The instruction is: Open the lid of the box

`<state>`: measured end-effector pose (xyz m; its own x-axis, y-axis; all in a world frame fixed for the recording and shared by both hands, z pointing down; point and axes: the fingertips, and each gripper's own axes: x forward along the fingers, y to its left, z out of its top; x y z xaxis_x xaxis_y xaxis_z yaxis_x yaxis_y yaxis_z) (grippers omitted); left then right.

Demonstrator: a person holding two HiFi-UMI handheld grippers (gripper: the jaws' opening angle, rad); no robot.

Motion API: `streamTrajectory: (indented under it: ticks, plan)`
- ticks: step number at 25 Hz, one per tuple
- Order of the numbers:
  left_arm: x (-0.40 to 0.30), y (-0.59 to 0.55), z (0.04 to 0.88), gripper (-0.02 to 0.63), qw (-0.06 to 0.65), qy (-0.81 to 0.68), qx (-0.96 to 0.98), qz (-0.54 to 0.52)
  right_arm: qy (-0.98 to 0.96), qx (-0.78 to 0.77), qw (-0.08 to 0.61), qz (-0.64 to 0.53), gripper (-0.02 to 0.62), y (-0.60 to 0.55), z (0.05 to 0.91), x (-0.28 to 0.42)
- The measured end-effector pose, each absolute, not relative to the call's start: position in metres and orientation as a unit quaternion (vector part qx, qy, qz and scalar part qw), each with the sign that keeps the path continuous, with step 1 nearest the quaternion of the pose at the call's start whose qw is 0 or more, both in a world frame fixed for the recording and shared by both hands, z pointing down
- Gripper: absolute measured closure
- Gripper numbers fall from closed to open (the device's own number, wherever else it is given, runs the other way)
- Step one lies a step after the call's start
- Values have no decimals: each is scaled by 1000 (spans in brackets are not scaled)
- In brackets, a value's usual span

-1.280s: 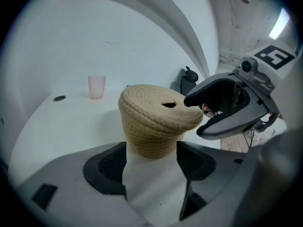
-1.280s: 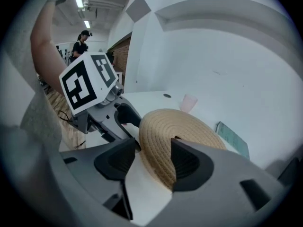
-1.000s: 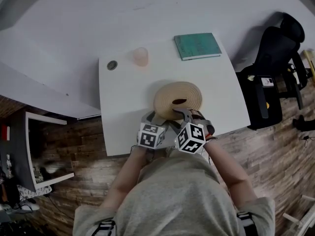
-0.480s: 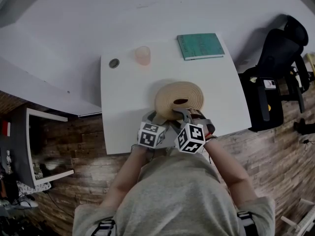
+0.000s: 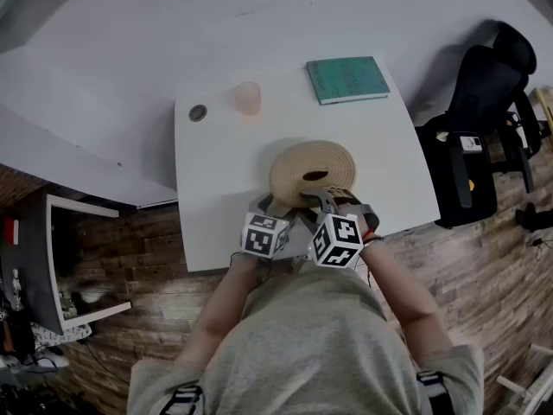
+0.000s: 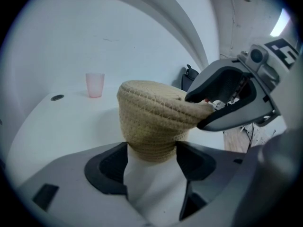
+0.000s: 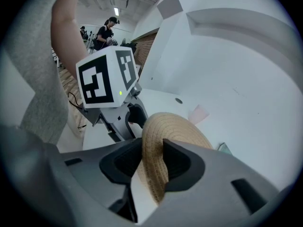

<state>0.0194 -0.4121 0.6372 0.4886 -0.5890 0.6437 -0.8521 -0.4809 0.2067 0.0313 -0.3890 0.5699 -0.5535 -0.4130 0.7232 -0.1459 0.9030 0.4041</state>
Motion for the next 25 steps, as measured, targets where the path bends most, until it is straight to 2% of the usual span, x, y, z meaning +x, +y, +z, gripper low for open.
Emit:
streamTrajectory:
  ticks: [13, 25]
  plan:
    - [20, -412, 636, 305, 261, -444, 819, 254, -881, 181, 409, -154, 498, -395, 525, 31]
    - [18, -411, 636, 305, 259, -446, 819, 251, -902, 232, 344, -119, 512, -408, 483, 33]
